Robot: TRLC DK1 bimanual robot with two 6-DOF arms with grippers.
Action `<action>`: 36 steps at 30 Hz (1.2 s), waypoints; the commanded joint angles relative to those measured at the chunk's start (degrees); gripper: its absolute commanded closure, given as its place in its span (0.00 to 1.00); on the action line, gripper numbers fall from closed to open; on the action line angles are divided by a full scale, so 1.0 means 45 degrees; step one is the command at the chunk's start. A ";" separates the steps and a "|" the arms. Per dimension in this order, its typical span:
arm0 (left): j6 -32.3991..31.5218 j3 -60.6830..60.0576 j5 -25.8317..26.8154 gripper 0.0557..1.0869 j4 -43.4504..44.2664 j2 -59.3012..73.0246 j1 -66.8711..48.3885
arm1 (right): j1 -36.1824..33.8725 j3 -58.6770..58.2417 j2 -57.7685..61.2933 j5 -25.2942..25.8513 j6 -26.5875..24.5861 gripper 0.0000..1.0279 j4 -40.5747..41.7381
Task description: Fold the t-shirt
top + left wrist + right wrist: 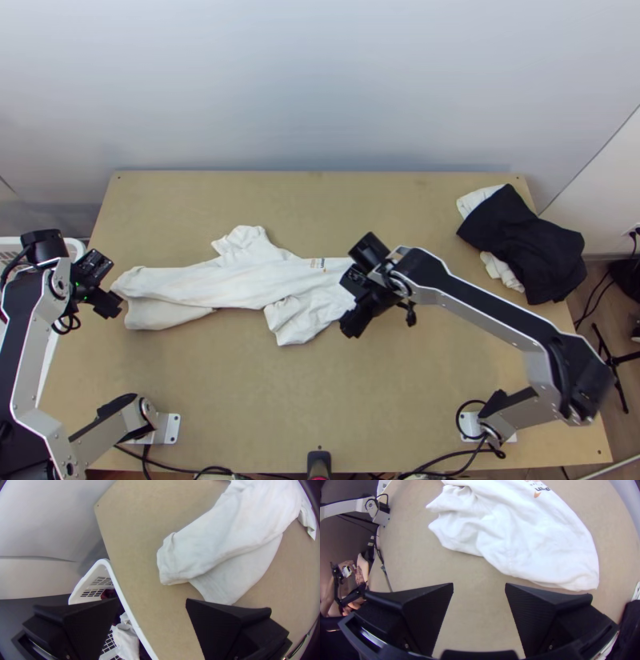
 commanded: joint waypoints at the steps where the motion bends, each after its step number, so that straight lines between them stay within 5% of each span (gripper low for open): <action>1: 0.0030 -0.0012 -0.0003 0.05 0.0034 -0.0133 0.0040 | 0.0106 0.0287 0.1041 0.0943 -0.0335 0.29 0.0831; 13: 0.0050 0.0008 -0.0003 0.05 0.0034 -0.0114 -0.0019 | 0.0321 -0.0455 0.1666 0.2623 -0.1096 0.27 0.1944; 36: 0.0069 0.0242 -0.0003 0.05 0.0152 0.0550 -0.0253 | -0.0226 -0.0436 0.1841 0.2662 -0.1331 0.97 0.3409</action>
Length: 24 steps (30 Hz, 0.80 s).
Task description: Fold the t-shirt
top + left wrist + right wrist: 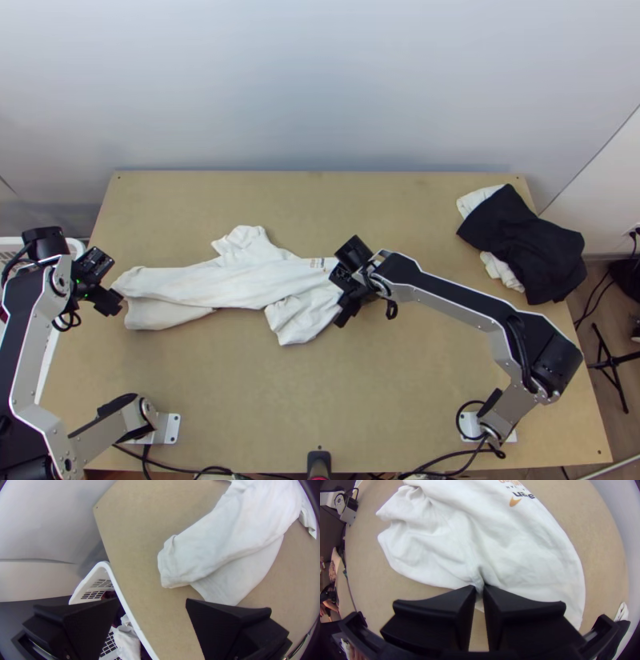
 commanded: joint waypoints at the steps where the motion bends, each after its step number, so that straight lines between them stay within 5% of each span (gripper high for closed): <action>1: 0.0103 0.0096 0.0002 0.05 0.0050 0.0283 -0.0127 | -0.0168 -0.0052 -0.0073 -0.0005 0.0015 0.97 0.0165; 24: 0.2623 0.2030 0.0138 0.10 -0.0985 0.3779 -0.0381 | -0.0168 0.0221 -0.0151 -0.0005 0.0386 0.97 0.0145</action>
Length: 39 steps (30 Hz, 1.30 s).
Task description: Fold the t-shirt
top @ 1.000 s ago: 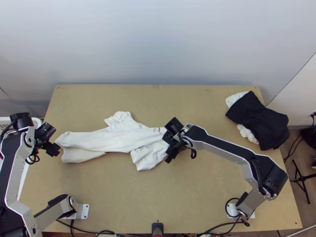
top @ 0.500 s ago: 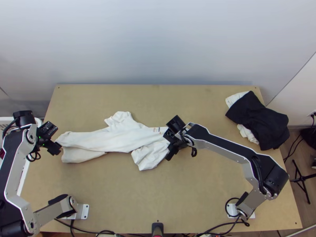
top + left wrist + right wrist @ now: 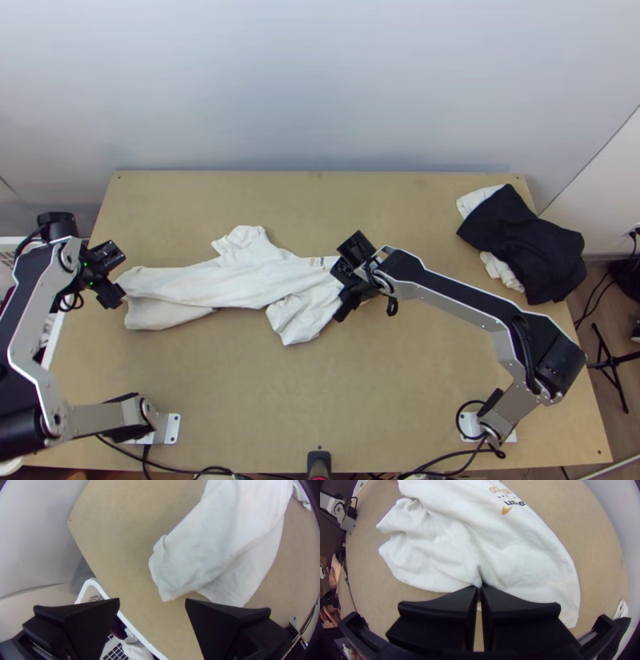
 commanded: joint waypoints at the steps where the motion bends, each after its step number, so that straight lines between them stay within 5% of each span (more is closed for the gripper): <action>1: 0.0311 0.0835 0.0027 0.10 -0.0932 0.1230 -0.0162 | -0.0066 0.0056 0.0034 0.0000 0.0036 0.97 -0.0015; 11: 0.0213 0.0777 0.0027 0.12 -0.1147 0.1953 -0.0416 | -0.0262 0.0115 0.0093 0.0020 0.0017 0.97 -0.0035; 27: 0.0272 0.0738 0.1003 0.68 -0.0444 0.2675 -0.0123 | -0.0125 0.0193 0.0053 0.0000 0.0017 0.97 -0.0230; 31: -0.0451 0.1011 0.1706 0.90 0.0103 0.2656 0.0072 | -0.0144 0.0330 -0.0025 0.0000 0.0017 0.97 -0.0250; 36: -0.1330 0.1226 0.1941 0.96 -0.0327 0.2519 0.0228 | -0.0203 0.0759 -0.0357 -0.0097 0.0271 0.97 -0.0796; 39: -0.2130 0.2027 0.3113 0.96 -0.1733 0.2148 0.0502 | -0.0320 0.0994 -0.0865 -0.0840 0.0485 0.97 -0.1246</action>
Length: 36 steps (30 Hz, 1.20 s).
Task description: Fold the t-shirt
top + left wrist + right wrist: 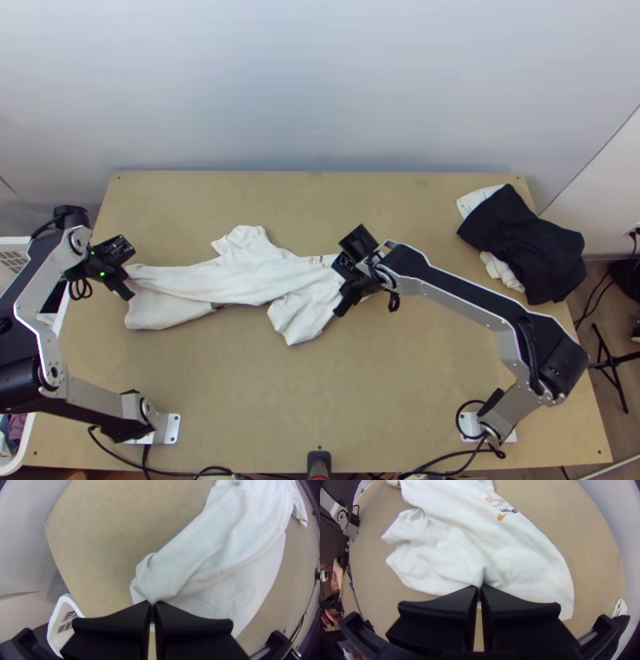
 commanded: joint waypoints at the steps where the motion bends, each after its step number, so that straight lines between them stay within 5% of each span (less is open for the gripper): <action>1: -0.1544 0.1164 0.1613 0.96 -0.1803 -0.0573 0.0424 | -0.0209 0.0562 -0.0832 -0.0845 0.0325 0.97 -0.0838; 8: -0.3283 0.2785 0.3625 0.96 -0.4382 -0.1686 0.0756 | -0.1850 0.1929 -0.1828 -0.3384 0.1595 0.97 -0.2030; 17: -0.4435 0.5167 0.5383 0.96 -0.6178 -0.2096 0.1792 | -0.1947 0.2828 -0.2863 -0.3736 0.1478 0.97 -0.3319; 23: -0.6759 0.6476 0.7043 0.96 -0.6686 -0.2917 0.1674 | -0.1811 0.3882 -0.3722 -0.3794 0.1185 0.97 -0.3866; 36: -0.9689 0.9660 0.7082 0.96 -0.7057 -0.4850 0.0463 | -0.5150 0.5308 -0.7316 -0.3325 0.2356 0.97 -0.4081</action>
